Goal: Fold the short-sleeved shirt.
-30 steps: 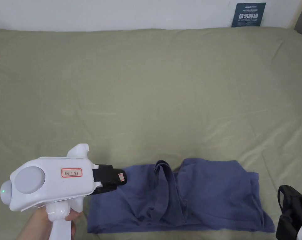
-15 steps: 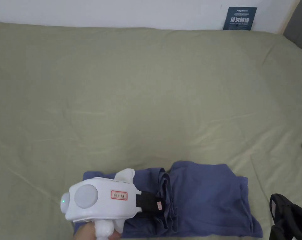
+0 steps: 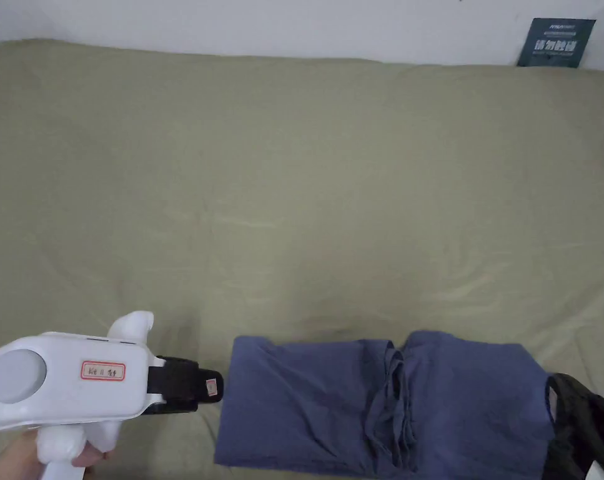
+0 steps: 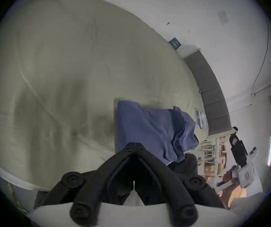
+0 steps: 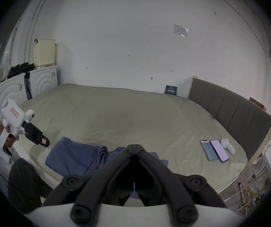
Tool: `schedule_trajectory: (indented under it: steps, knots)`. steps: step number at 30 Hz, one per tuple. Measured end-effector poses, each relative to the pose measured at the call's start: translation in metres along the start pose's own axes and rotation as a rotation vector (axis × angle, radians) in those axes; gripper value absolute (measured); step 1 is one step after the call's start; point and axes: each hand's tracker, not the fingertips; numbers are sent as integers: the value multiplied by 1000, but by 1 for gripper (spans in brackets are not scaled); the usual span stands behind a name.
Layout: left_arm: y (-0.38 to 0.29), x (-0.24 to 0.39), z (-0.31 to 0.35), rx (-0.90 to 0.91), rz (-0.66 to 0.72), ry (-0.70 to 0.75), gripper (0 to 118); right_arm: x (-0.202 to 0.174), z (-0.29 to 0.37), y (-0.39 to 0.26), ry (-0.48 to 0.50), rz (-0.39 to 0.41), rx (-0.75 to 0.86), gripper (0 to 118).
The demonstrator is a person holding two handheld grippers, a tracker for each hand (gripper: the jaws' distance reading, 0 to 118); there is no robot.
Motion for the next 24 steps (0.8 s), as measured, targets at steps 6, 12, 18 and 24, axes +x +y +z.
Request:
schedule_trajectory:
  steps: [6,12,18,24]
  knots:
    - [5,-25,-36,-51,137,-254,113,-3,-1,1,7,17,-18,0]
    - [6,-29,-68,-96,259,-470,111,-2,-4,-1,-4,20,-35,0]
    - [8,-25,-89,-111,197,-282,11,-2,1,-2,-6,22,-44,0]
    - [10,-8,-52,-30,177,-268,11,0,6,2,-8,28,-27,0]
